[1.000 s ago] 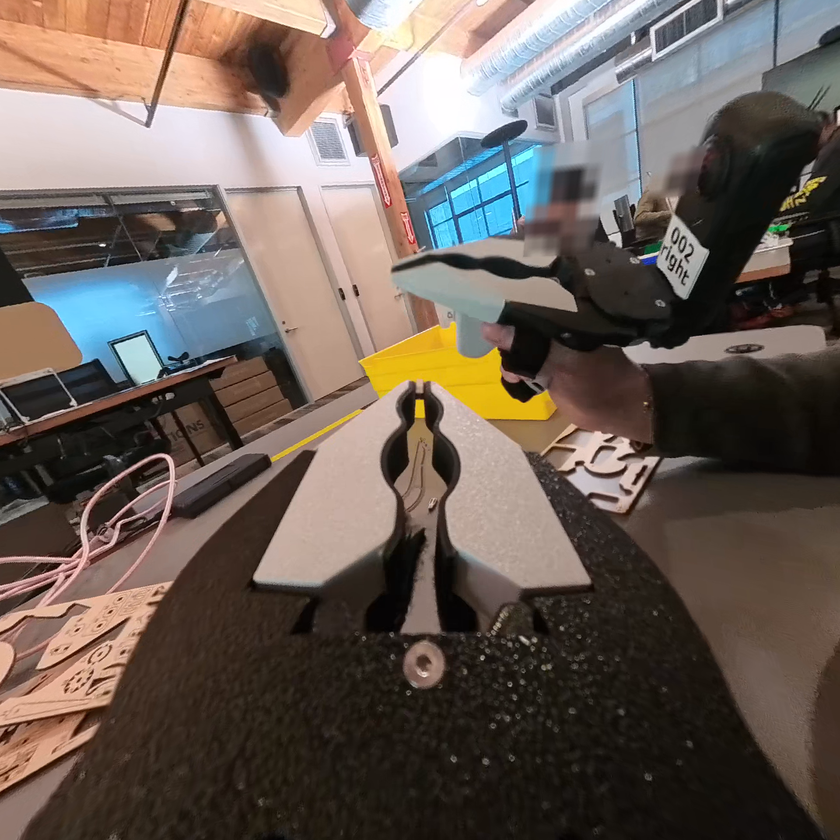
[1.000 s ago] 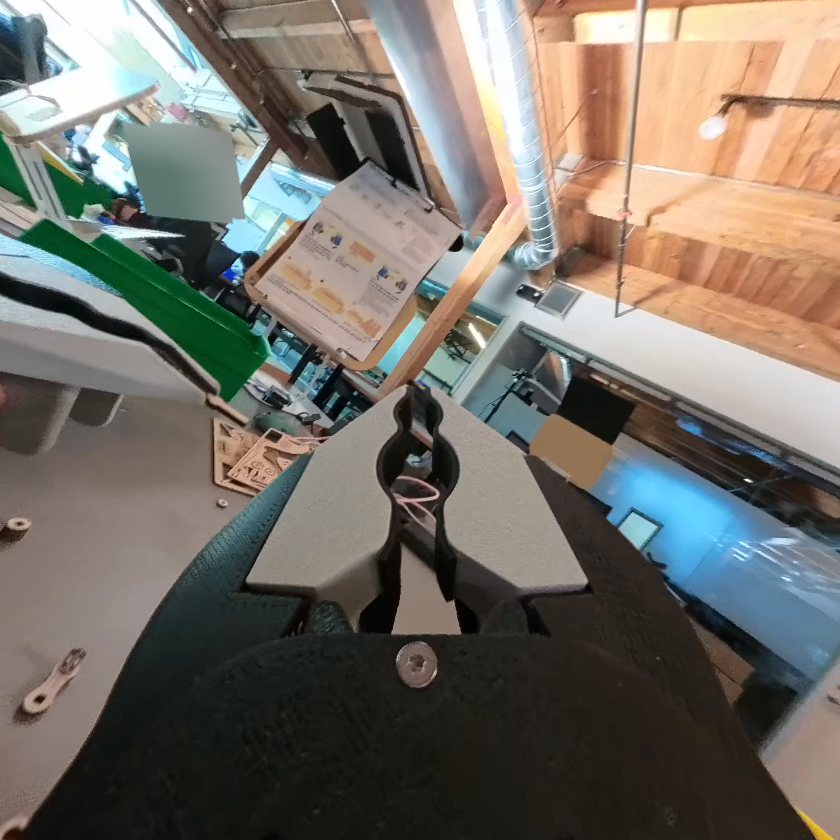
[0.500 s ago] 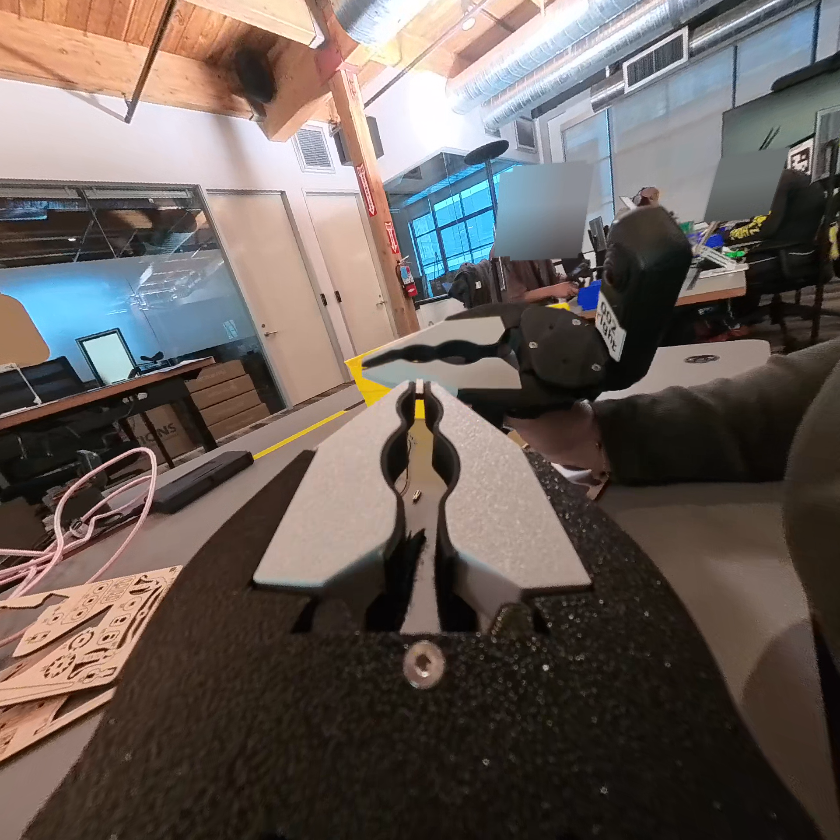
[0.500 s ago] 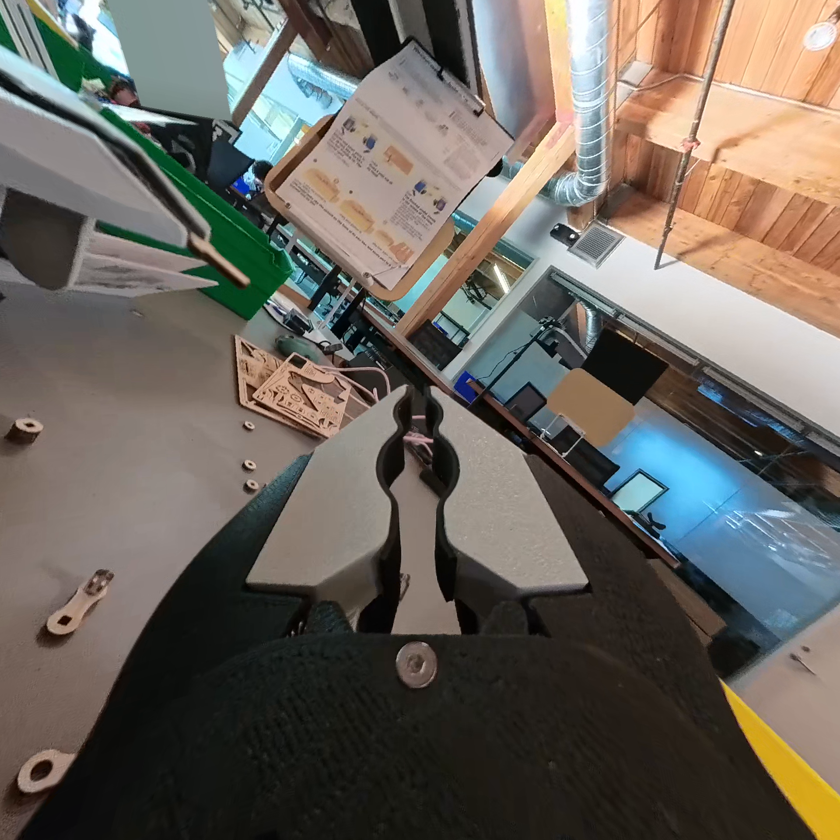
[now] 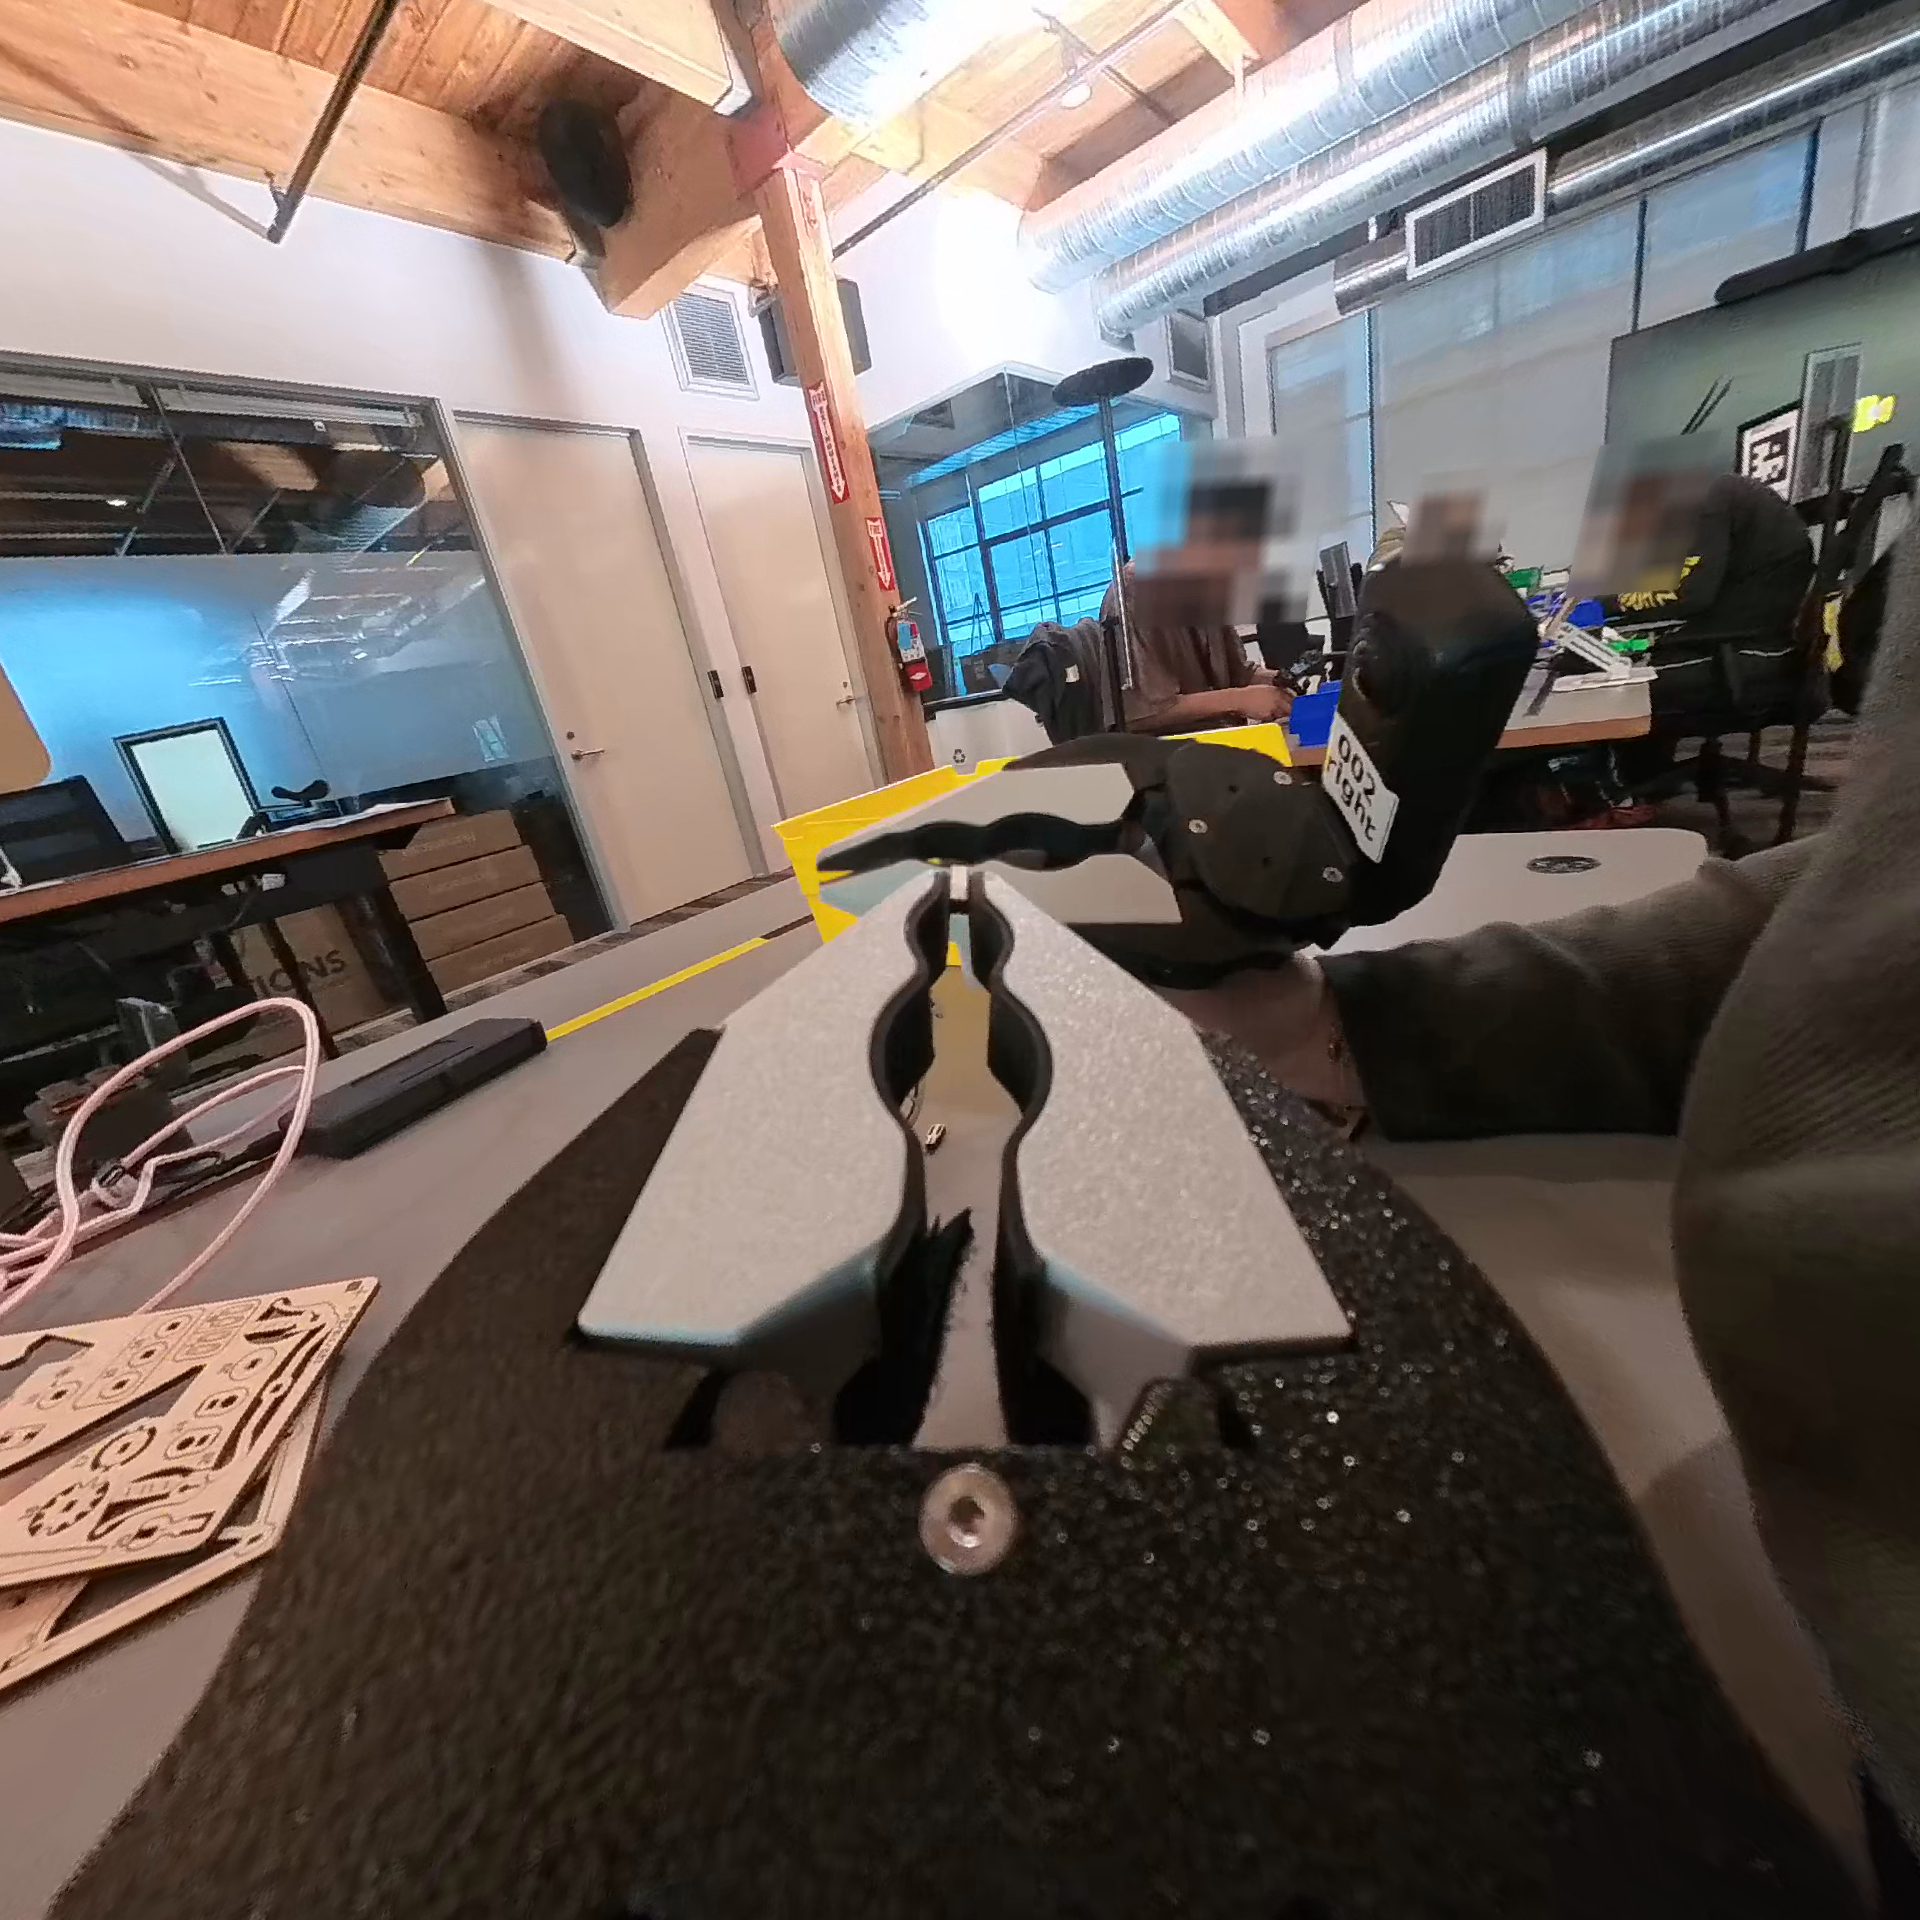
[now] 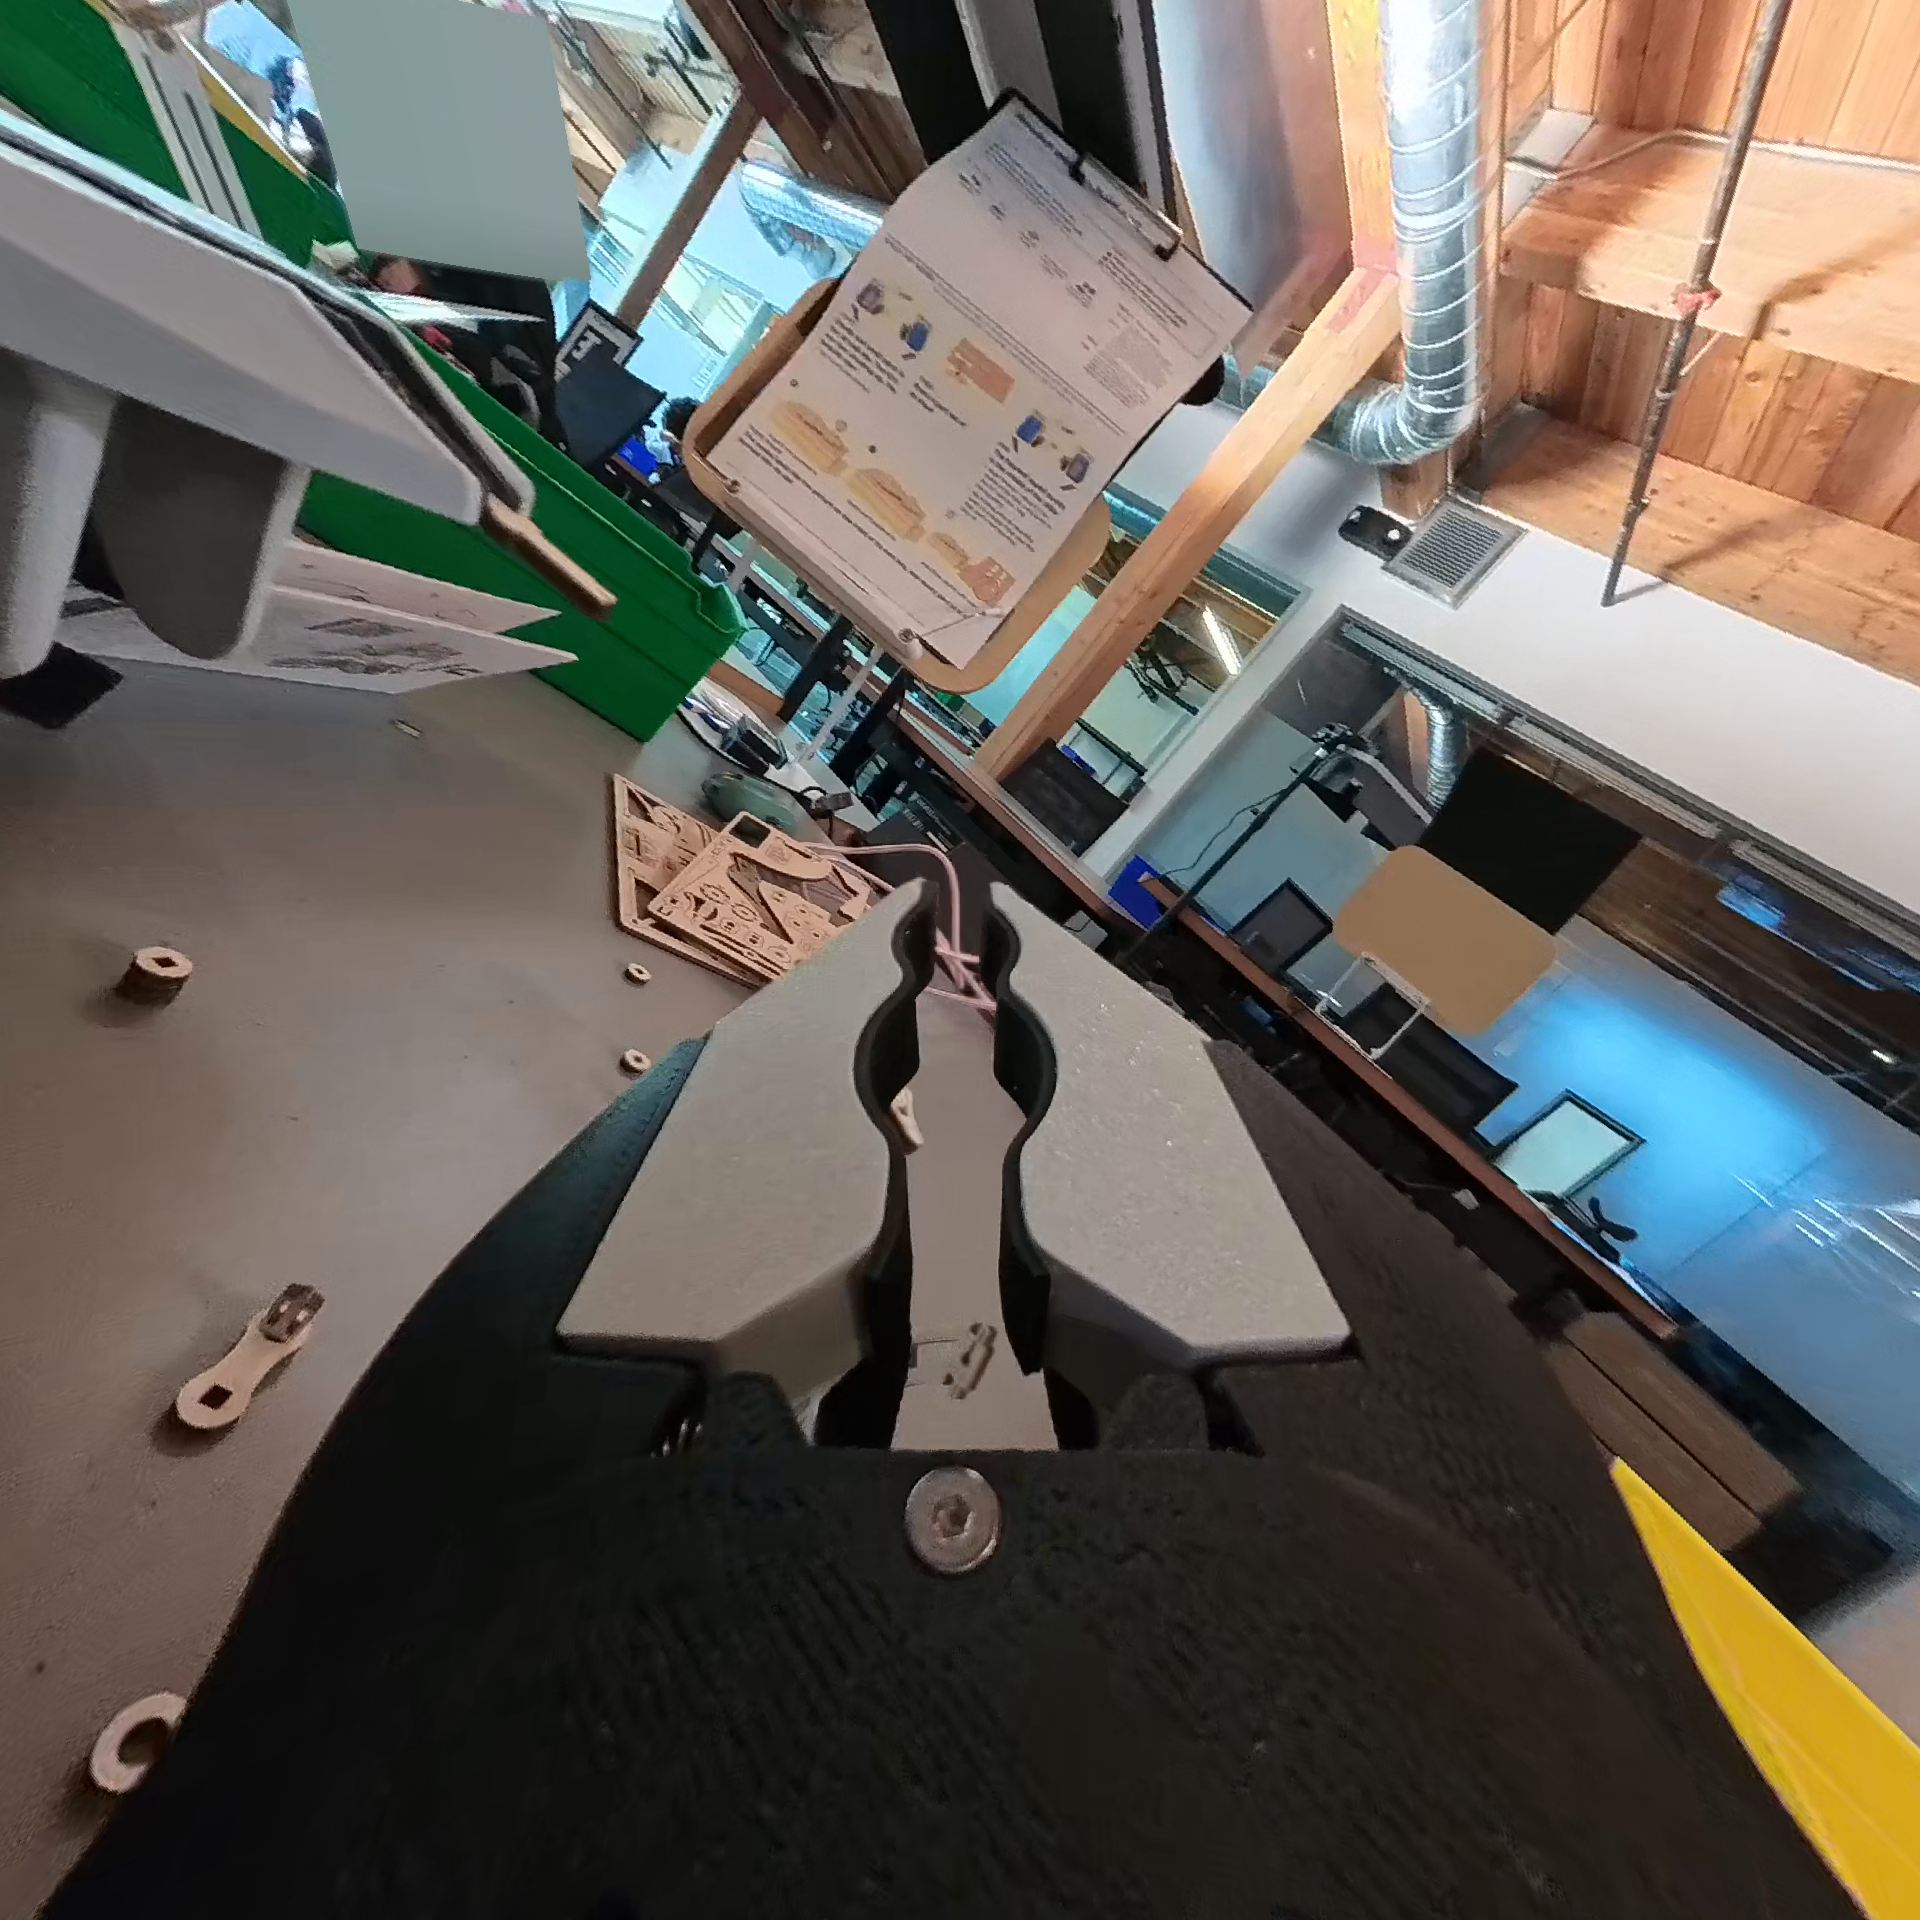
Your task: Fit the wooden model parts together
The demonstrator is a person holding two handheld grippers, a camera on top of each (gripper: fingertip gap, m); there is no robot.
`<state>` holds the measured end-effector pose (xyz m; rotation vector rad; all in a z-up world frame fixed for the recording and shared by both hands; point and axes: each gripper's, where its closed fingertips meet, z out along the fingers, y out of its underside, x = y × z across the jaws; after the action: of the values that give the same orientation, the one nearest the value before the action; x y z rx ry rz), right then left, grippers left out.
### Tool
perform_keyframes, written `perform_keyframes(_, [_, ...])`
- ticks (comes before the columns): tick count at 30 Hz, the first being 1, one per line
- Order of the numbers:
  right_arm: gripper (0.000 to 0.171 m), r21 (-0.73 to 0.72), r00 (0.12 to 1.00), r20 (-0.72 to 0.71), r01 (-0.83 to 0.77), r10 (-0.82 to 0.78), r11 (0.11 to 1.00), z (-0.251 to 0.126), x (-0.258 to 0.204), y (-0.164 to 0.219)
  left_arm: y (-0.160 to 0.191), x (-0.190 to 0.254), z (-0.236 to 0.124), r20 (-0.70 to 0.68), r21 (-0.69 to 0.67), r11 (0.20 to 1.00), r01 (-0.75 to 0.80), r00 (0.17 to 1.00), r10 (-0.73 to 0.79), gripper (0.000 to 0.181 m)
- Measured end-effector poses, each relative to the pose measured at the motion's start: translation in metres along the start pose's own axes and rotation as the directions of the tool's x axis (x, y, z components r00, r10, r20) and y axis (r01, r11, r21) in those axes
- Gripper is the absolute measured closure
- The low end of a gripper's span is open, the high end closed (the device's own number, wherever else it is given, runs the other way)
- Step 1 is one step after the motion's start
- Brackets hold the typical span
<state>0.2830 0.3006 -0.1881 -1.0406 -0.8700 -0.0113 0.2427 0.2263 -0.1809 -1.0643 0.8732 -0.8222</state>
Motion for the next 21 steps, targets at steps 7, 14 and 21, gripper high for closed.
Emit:
perform_keyframes(7, [0.165,-0.008,1.000,0.012,0.004,-0.004,1.000,0.0014,-0.0026,0.0015,-0.0015,-0.0024,-0.0010,0.001,0.012,1.000,0.025,1.000,-0.025,0.181])
perform_keyframes(14, [0.164,0.021,0.999,0.028,-0.043,0.043,0.999,0.0003,-0.0027,-0.0021,-0.0016,-0.0024,-0.0006,-0.002,0.013,0.999,0.029,1.000,-0.029,0.181])
perform_keyframes(21, [0.163,0.023,0.998,0.045,-0.055,0.054,0.998,0.0014,-0.0054,-0.0023,-0.0039,-0.0057,-0.0020,-0.001,0.032,0.997,0.066,0.998,-0.066,0.181])
